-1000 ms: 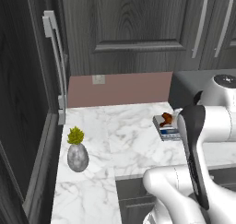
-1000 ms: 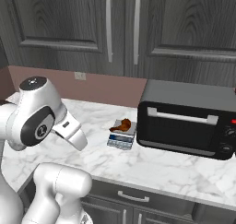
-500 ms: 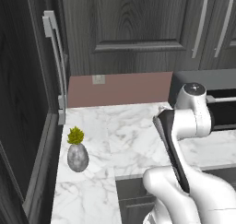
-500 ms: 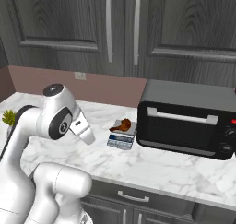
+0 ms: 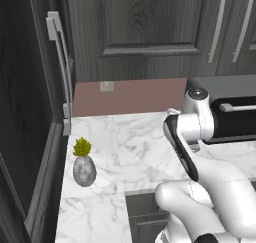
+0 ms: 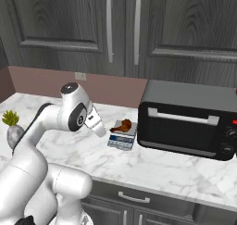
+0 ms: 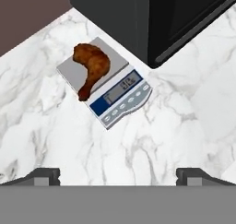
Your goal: Take the chicken drumstick from the fridge and place it on the digital scale on the counter by the fridge. Wait a few seconds for a reading, then move it to the plate on the dining counter.
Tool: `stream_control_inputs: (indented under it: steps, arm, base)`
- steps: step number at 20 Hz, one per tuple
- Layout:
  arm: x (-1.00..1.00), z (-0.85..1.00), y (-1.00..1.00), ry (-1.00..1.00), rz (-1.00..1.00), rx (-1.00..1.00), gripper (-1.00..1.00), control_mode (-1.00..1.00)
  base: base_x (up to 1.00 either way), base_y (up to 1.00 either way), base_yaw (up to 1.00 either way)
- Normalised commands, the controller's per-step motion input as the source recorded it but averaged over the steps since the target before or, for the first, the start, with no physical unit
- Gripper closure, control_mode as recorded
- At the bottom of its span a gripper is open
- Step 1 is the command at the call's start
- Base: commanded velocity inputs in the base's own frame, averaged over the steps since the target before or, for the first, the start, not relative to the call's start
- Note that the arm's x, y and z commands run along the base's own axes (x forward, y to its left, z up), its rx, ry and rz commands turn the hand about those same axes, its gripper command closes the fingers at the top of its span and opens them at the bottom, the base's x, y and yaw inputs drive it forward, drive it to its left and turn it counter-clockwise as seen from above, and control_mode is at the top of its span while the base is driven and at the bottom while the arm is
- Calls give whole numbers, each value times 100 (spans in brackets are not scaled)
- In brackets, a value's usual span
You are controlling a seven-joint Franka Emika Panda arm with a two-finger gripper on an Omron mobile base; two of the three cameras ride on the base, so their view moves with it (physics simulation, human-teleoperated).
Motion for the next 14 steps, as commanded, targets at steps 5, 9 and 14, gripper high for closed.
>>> stream_control_inputs:
  steps: [5,9,14]
  arm:
    - [12,-23,-22,1,4,1,-100,-100]
    - [2,-30,-3,4,16,4,-100,-100]
    - [0,-34,0,1,18,6,-100,-100]
  base:
    - [0,0,0]
    - [0,0,0]
    - [0,0,0]
